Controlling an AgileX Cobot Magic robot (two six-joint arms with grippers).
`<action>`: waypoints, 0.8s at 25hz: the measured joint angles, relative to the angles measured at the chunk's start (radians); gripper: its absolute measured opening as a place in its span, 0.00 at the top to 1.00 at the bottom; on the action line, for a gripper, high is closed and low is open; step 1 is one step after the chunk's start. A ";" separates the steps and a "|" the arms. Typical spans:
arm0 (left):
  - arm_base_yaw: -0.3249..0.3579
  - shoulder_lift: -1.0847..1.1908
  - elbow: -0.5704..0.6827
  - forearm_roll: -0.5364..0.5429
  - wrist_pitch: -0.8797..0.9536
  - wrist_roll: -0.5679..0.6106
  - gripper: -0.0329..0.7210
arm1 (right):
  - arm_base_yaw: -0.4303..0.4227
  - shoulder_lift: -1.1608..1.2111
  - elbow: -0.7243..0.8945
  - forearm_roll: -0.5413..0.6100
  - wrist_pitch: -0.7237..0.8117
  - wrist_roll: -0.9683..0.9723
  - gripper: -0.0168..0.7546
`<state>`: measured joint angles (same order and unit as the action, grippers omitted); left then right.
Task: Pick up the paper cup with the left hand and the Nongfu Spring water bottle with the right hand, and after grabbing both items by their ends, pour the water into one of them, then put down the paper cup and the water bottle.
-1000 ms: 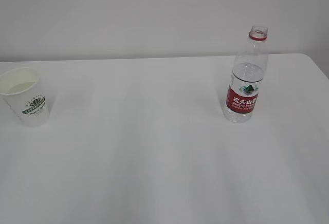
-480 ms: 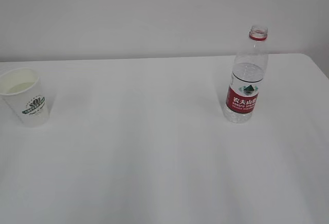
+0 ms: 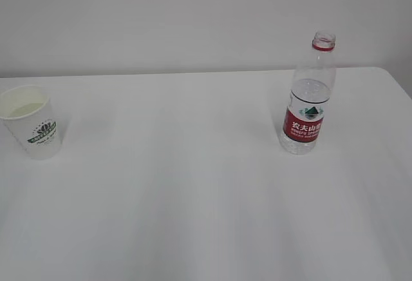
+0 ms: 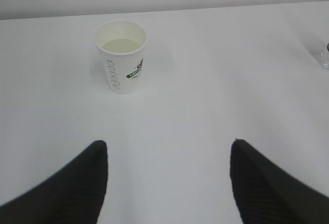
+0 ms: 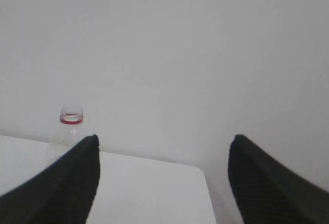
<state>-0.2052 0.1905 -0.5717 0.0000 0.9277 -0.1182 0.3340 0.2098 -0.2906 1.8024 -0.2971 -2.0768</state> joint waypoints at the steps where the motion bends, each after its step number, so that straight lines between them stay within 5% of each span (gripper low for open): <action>1: 0.000 0.000 0.000 0.000 0.000 0.000 0.25 | 0.000 0.000 0.000 0.000 0.000 0.000 0.21; 13: 0.000 0.000 0.000 0.000 0.000 0.000 0.27 | 0.000 0.000 0.000 -0.013 0.002 0.000 0.21; 20: 0.000 0.000 0.000 0.000 0.000 0.000 0.28 | 0.000 0.000 0.000 -0.460 0.051 0.391 0.21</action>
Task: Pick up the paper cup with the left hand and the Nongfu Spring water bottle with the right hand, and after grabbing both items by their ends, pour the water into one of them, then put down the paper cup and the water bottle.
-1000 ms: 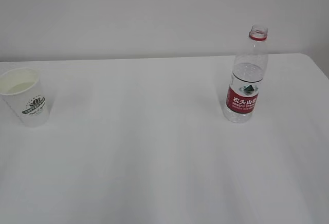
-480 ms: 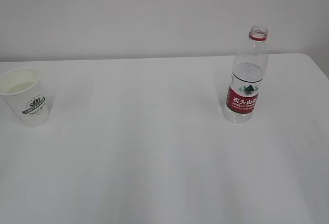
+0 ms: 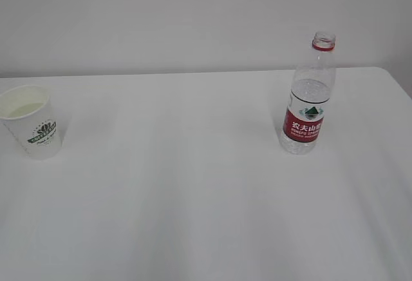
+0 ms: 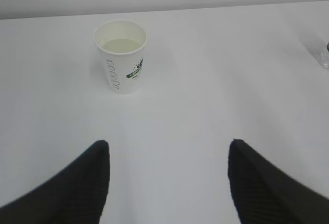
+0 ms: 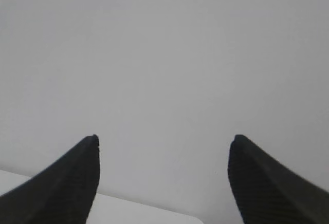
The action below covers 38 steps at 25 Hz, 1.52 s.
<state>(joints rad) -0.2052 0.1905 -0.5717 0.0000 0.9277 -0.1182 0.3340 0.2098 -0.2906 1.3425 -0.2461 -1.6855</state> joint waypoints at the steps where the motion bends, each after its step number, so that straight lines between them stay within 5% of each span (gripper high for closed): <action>1: 0.000 0.000 0.000 0.000 0.000 0.000 0.28 | 0.000 0.000 0.000 -0.045 0.013 0.049 0.21; 14: 0.000 -0.002 0.000 0.000 0.002 0.002 0.28 | 0.000 0.000 0.016 -0.778 0.180 0.771 0.21; 19: 0.000 -0.002 0.000 0.000 0.002 0.002 0.28 | 0.000 0.000 0.016 -0.973 0.260 0.962 0.21; 26: 0.000 -0.002 0.000 -0.005 0.002 0.002 0.30 | 0.000 0.000 -0.019 -1.530 0.451 1.576 0.21; 38: 0.000 -0.002 0.000 -0.005 0.002 0.004 0.31 | 0.000 0.000 -0.166 -1.626 0.849 1.758 0.21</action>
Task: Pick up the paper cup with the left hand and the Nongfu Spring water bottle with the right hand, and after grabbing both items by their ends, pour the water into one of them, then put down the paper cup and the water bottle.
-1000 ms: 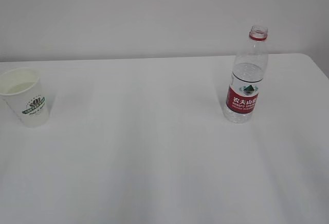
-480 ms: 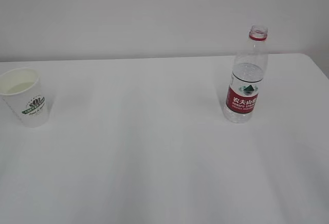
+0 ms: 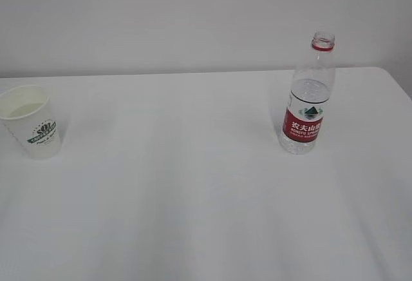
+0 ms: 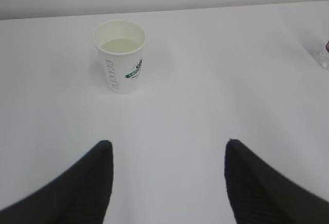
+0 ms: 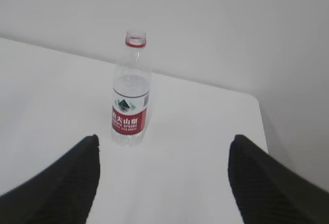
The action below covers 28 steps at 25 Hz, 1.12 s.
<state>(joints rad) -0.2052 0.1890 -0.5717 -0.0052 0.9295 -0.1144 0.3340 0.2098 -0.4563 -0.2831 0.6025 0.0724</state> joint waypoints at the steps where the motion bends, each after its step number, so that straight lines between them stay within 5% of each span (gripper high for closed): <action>1: 0.000 0.000 0.000 0.000 0.000 0.000 0.31 | 0.000 0.000 0.000 0.000 0.021 0.007 0.21; 28: 0.000 0.000 0.000 -0.002 0.000 0.000 0.36 | 0.000 0.000 -0.128 0.008 0.352 -0.035 0.21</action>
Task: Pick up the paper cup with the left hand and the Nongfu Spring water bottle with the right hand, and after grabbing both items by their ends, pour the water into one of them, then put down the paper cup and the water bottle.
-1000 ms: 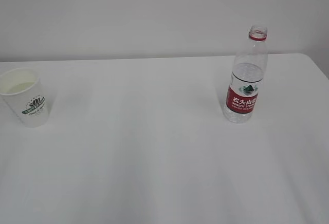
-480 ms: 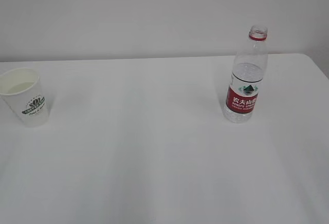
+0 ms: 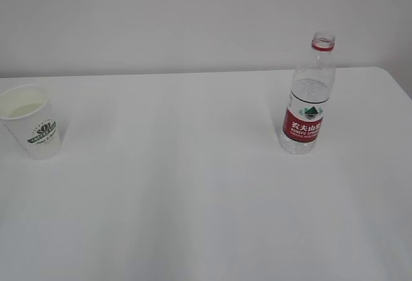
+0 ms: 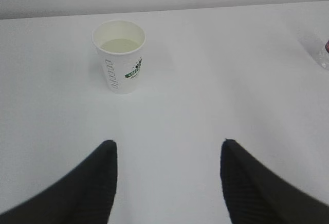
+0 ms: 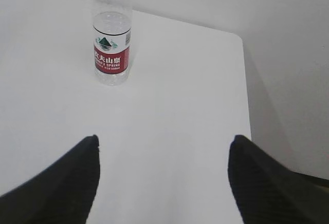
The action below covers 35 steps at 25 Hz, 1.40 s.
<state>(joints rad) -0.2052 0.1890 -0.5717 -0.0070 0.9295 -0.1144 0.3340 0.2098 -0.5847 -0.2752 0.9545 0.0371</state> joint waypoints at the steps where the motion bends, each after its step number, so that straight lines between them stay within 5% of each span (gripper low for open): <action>1: 0.000 0.000 0.000 -0.002 0.002 0.000 0.36 | 0.000 0.000 0.000 0.001 0.006 0.000 0.21; 11: 0.000 0.000 -0.002 -0.002 0.235 0.000 0.36 | 0.000 -0.001 -0.002 0.004 0.066 -0.002 0.21; 35: 0.000 0.000 0.040 0.044 0.179 0.011 0.37 | 0.000 -0.001 0.085 0.006 0.159 -0.004 0.21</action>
<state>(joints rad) -0.2052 0.1890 -0.5315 0.0373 1.1084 -0.1035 0.3340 0.2092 -0.4999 -0.2692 1.1135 0.0330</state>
